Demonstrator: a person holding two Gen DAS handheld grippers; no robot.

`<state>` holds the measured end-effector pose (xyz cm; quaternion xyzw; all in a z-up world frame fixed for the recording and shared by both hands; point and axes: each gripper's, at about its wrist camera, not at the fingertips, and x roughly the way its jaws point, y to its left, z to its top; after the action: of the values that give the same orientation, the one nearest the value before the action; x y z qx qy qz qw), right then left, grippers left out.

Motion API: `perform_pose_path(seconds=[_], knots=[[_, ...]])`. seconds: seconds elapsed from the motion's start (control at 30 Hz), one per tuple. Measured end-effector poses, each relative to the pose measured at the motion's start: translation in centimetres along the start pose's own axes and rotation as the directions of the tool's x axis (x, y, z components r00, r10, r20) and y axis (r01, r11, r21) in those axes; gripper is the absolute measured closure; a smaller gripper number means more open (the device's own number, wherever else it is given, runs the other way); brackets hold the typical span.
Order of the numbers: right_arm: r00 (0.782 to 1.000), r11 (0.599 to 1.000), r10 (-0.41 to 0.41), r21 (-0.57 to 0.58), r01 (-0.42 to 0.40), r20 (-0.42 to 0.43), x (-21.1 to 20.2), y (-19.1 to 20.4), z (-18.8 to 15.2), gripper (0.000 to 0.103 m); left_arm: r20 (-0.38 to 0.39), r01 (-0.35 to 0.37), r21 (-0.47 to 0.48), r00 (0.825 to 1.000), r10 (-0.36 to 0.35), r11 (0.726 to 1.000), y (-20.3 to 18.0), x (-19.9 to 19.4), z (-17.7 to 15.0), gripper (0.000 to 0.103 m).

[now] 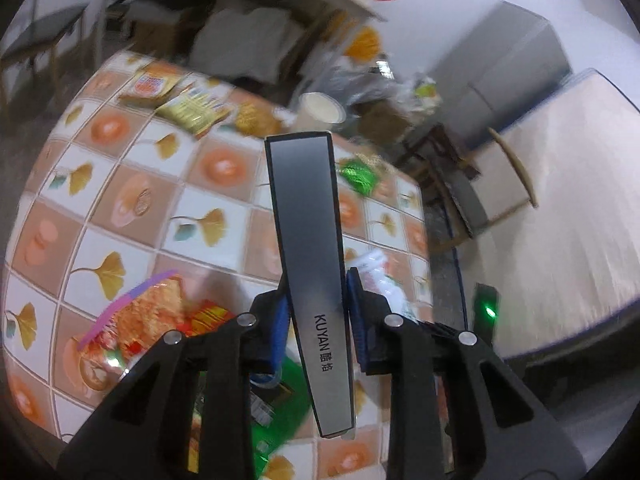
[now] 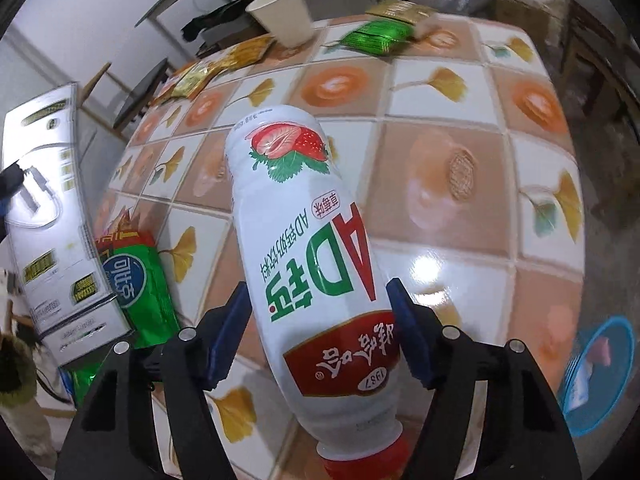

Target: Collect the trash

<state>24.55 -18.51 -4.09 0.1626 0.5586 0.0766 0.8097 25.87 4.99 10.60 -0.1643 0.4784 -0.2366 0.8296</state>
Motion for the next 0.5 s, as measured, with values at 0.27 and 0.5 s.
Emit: perform_pose_path(seconds=[0.27,0.5], knots=[[0.999,0.995,0.007,0.101,-0.01,0.032,-2.6,-2.5,-4.6,0.038,-0.032,0.031,0.137,0.999,-0.027,0.99,-5.9,-1.2,-5.9,0.079],[0.997,0.978,0.041,0.199,-0.054,0.07,-4.7,-3.4,-9.3,0.038,-0.149,-0.059,0.256,0.984,0.1,0.965,-8.1,3.4,-12.0,0.078]])
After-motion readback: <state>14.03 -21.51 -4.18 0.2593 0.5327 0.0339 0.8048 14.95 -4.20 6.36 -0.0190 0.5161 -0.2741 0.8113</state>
